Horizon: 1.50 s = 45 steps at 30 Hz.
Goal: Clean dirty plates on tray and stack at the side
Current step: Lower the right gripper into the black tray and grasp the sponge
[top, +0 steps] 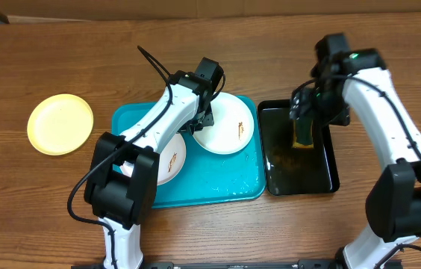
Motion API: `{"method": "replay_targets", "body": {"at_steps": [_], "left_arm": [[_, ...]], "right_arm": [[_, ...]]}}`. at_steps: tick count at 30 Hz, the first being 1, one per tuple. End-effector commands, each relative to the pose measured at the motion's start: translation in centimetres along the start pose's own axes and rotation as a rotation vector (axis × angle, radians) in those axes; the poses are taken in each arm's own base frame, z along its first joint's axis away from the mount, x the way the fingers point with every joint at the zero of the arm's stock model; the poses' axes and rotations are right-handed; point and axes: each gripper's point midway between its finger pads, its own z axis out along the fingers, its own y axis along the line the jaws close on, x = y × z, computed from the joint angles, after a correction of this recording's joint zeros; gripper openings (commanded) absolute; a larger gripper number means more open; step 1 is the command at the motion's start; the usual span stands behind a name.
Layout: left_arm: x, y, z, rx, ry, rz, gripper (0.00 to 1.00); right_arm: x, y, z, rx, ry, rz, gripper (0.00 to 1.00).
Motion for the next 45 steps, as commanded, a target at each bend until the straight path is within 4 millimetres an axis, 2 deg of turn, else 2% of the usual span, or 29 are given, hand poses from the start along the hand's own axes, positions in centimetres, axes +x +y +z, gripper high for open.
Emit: {"method": "replay_targets", "body": {"at_steps": [1, 5, 6, 7, 10, 17, 18, 21, 22, 25, 27, 29, 30, 31, 32, 34, 35, 40, 43, 45], "left_arm": [[-0.7, 0.6, -0.9, -0.024, -0.041, -0.024, 0.04], [-0.7, 0.6, -0.9, -0.024, -0.041, -0.025, 0.04], [-0.7, 0.6, -0.9, -0.024, -0.042, -0.025, 0.04], [-0.8, 0.6, -0.9, -0.023, -0.043, -0.025, 0.04], [-0.8, 0.6, -0.9, -0.023, -0.042, -0.025, 0.04], [-0.8, 0.6, -0.9, -0.023, -0.043, -0.026, 0.04], [-0.8, 0.6, -0.9, -0.023, -0.043, -0.027, 0.04], [-0.8, 0.6, -0.9, -0.023, -0.043, -0.029, 0.04], [-0.8, 0.6, -0.9, -0.023, -0.043, -0.029, 0.04], [-0.8, 0.6, -0.9, -0.023, -0.042, -0.028, 0.04], [-0.8, 0.6, -0.9, -0.023, -0.043, -0.028, 0.04], [-0.8, 0.6, -0.9, -0.023, -0.042, -0.028, 0.08], [-0.8, 0.6, -0.9, -0.023, -0.043, -0.028, 0.11], [-0.8, 0.6, -0.9, -0.023, -0.043, -0.028, 0.13], [-0.8, 0.6, -0.9, -0.022, -0.042, -0.028, 0.14], [-0.8, 0.6, -0.9, -0.023, -0.043, -0.028, 0.15], [-0.8, 0.6, -0.9, -0.023, -0.042, -0.028, 0.15], [-0.8, 0.6, -0.9, -0.023, -0.042, -0.028, 0.15], [-0.8, 0.6, -0.9, -0.022, -0.042, -0.028, 0.15], [-0.8, 0.5, -0.9, -0.021, -0.046, -0.029, 0.22]], "right_arm": [[1.1, -0.9, 2.0, 0.062, -0.001, 0.0, 0.89], [1.6, -1.3, 5.4, 0.057, -0.016, -0.001, 0.86], [1.7, -1.3, 5.9, 0.055, -0.019, -0.001, 0.85], [1.7, -1.2, 6.8, 0.041, -0.03, -0.001, 0.78], [2.1, -1.0, 8.0, 0.019, -0.033, -0.001, 0.66], [3.0, -1.3, 9.7, 0.018, -0.032, -0.002, 0.61], [3.0, -1.3, 10.0, 0.017, -0.035, -0.002, 0.55], [2.9, -1.3, 10.3, 0.015, -0.047, -0.015, 0.2], [2.8, -1.3, 10.3, 0.016, -0.052, -0.015, 0.13], [2.6, -1.3, 9.9, 0.015, -0.054, -0.023, 0.08], [2.4, -1.2, 9.3, 0.017, -0.047, -0.022, 0.11], [2.1, -1.0, 8.5, 0.018, -0.044, -0.022, 0.22], [2.0, -1.0, 8.2, 0.018, -0.042, -0.022, 0.31], [1.8, -0.9, 7.9, 0.019, -0.041, -0.022, 0.44], [1.7, -0.9, 7.6, 0.019, -0.041, -0.022, 0.63], [1.5, -0.8, 7.5, 0.017, -0.049, -0.022, 0.79], [1.3, -0.8, 7.5, 0.015, -0.056, -0.022, 0.84], [0.0, -0.4, 7.5, 0.001, -0.114, -0.023, 0.86], [-0.9, -0.9, 8.0, 0.027, -0.162, -0.021, 0.87], [-1.3, -0.9, 8.5, 0.025, -0.18, -0.021, 0.87]]}}
